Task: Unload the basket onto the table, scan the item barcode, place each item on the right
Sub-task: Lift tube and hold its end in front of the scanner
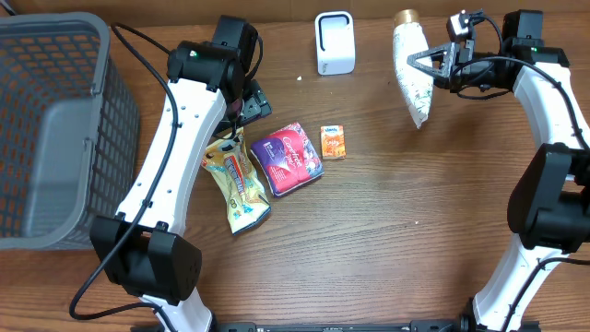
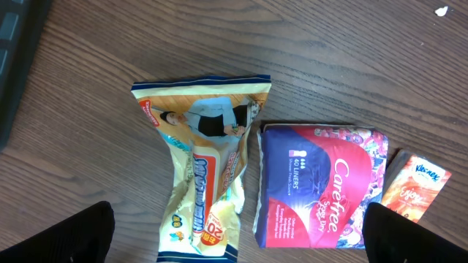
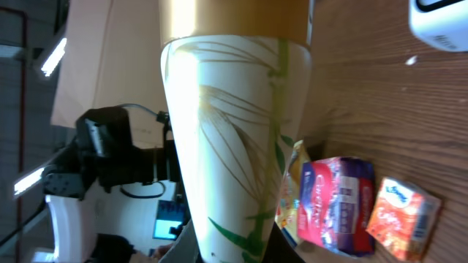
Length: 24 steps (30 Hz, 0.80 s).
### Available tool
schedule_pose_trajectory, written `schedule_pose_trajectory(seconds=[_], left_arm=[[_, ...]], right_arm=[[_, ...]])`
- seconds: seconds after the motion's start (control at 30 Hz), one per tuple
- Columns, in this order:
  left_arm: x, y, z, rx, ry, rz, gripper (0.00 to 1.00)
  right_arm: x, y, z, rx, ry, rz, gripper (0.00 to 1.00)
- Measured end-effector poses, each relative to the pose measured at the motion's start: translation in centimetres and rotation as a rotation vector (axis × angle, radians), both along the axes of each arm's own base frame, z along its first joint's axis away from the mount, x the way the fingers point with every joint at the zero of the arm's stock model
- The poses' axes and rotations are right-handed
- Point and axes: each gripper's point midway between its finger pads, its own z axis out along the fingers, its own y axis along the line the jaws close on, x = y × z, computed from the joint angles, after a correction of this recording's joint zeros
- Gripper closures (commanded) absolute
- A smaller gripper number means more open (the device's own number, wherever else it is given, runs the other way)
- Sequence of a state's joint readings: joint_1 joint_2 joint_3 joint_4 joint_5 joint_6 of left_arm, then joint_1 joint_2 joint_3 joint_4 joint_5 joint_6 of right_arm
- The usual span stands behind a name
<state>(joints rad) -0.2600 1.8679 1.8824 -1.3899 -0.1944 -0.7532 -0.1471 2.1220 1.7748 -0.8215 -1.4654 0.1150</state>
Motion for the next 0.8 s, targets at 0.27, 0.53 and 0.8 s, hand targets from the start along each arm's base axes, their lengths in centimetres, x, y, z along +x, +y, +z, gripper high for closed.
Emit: schedule_pose_trajectory(seconds=[0.27, 0.53, 0.8], left_arm=[[0.0, 0.0, 0.0, 0.000, 0.000, 0.000, 0.00], [0.0, 0.0, 0.0, 0.000, 0.000, 0.000, 0.00], [0.0, 0.0, 0.0, 0.000, 0.000, 0.000, 0.00]], right_arm=[[-0.2, 0.1, 0.5, 0.057, 0.162, 0.003, 0.96], [0.0, 0.0, 0.6, 0.087, 0.306, -0.005, 0.96], [0.6, 0.2, 1.2, 0.097, 0.331, -0.003, 0.96]])
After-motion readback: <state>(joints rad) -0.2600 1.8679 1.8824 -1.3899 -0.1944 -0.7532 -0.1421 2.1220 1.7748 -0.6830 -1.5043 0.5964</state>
